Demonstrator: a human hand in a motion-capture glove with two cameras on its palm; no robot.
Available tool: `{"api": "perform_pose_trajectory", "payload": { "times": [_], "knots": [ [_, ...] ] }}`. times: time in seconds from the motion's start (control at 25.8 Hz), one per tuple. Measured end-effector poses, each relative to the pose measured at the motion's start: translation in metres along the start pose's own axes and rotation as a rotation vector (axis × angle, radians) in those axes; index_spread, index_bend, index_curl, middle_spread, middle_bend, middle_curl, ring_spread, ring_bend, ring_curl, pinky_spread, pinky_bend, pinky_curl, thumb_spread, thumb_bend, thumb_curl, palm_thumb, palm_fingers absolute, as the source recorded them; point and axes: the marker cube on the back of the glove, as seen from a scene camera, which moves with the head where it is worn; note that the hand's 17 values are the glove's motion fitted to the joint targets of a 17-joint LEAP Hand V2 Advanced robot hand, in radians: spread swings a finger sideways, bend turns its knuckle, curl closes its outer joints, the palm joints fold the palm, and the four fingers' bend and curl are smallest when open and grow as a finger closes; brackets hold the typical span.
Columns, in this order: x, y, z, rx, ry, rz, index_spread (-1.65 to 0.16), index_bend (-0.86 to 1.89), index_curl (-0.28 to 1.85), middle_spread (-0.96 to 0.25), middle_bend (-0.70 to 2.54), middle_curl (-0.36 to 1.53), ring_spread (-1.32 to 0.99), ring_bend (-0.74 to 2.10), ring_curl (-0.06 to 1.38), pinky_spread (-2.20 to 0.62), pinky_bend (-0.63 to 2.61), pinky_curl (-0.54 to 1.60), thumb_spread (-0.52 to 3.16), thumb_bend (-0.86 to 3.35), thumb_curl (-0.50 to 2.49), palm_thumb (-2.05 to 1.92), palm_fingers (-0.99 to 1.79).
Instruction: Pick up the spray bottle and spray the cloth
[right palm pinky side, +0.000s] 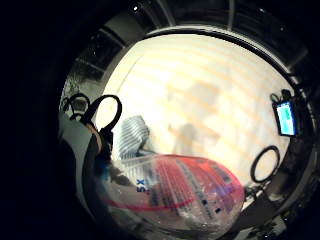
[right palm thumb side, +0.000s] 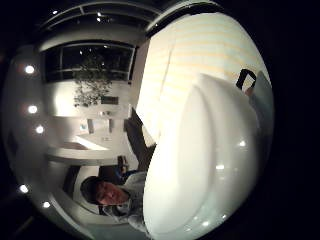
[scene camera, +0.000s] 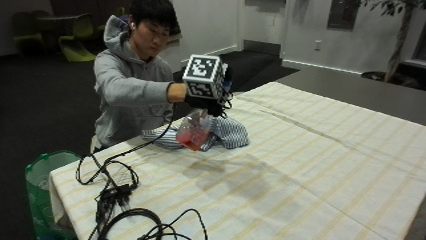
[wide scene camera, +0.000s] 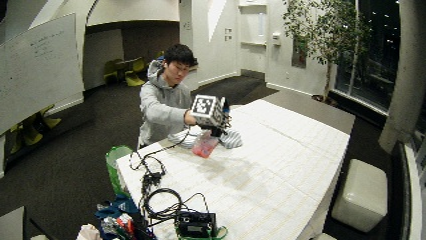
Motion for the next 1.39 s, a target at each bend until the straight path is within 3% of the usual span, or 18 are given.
{"api": "perform_pose_trajectory", "payload": {
  "times": [0.43, 0.93, 1.39],
  "knots": [
    [-0.084, 0.044, -0.008, -0.224, 0.38, -0.016, -0.24, 0.4, 0.5, -0.12, 0.66, 0.51, -0.18, 0.7, 0.46, -0.27, 0.4, 0.39, 0.04, -0.03, 0.68, 1.05, 1.39],
    [-0.05, 0.059, 0.088, -0.427, 0.524, 0.027, -0.24, 0.39, 0.53, -0.12, 0.66, 0.51, -0.18, 0.7, 0.47, -0.27, 0.4, 0.4, 0.02, -0.03, 0.7, 1.04, 1.39],
    [-0.101, 0.075, 0.059, -0.353, 0.55, -0.023, -0.24, 0.38, 0.54, -0.12, 0.67, 0.51, -0.18, 0.7, 0.47, -0.27, 0.39, 0.41, 0.01, -0.03, 0.71, 1.04, 1.39]
  ]
}}
